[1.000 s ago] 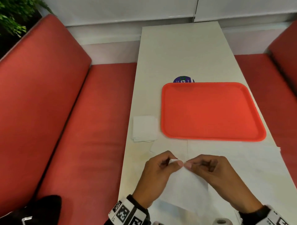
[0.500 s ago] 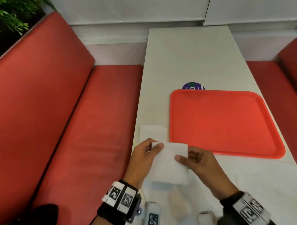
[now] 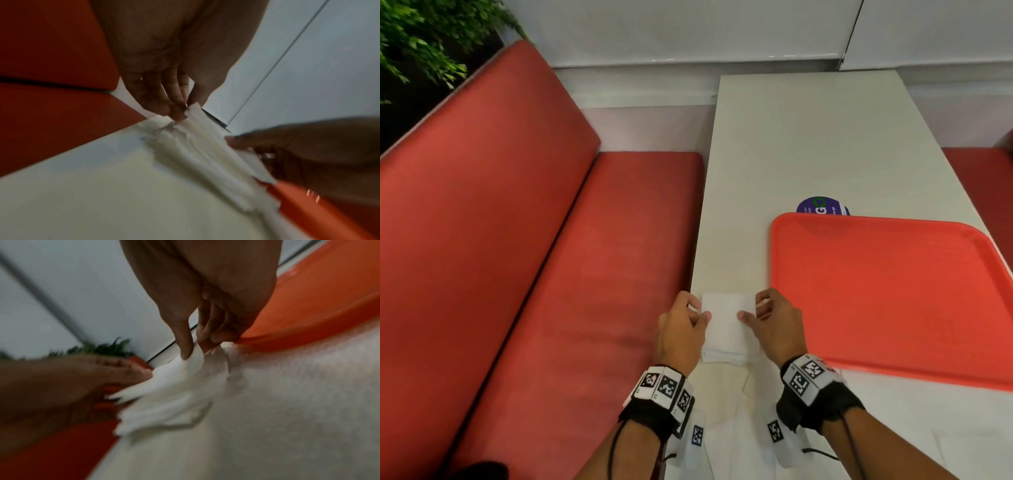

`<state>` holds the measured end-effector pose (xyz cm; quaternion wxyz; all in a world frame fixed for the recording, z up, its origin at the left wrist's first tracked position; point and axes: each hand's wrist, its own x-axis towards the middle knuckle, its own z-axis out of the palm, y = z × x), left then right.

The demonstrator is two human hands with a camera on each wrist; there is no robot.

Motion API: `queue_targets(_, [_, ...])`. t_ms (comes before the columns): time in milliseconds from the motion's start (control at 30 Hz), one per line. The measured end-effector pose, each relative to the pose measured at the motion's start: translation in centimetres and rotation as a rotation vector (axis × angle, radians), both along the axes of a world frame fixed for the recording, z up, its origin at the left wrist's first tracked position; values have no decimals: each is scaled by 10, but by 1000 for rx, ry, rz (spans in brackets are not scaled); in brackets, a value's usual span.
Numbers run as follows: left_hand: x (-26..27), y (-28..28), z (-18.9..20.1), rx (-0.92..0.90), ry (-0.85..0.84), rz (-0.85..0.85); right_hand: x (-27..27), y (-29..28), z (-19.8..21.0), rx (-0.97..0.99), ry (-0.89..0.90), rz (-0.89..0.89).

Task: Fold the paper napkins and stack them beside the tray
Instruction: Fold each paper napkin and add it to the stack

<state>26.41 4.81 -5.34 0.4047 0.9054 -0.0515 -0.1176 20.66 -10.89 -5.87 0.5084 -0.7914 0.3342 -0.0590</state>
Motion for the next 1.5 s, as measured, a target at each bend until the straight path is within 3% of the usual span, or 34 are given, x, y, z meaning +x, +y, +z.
queue_targets(167, [-4, 3, -6, 187, -83, -160, -1, 7, -3, -718, -9, 315])
queue_targets(300, [-5, 3, -6, 306, -115, -269, -8, 9, -7, -977, -22, 609])
queue_targets(533, [-10, 2, 0, 455, -108, -338, -21, 4, -14, -875, 233, 812])
queue_targets(667, [-19, 8, 11, 438, -88, -341, -19, 7, -7, -776, 254, 866])
queue_targets(900, [-72, 17, 49, 253, -246, -262, -36, 1, 23, -675, -57, 680])
queue_targets(1000, [-116, 13, 53, 139, -246, -333, -78, -27, 48, -591, -217, 452])
queue_targets(1100, [-168, 0, 42, 157, -163, -478, -158, -65, 52, -628, -58, 283])
queue_targets(1167, [-197, -9, 30, 224, -134, -599, -220, -77, 39, -696, 169, 321])
queue_targets(1267, [-223, -23, 18, 330, -96, -733, -285, -71, 11, -728, 299, 528])
queue_targets(1500, [-244, -35, 5, 560, -146, -777, -313, -66, -16, -743, 144, 539])
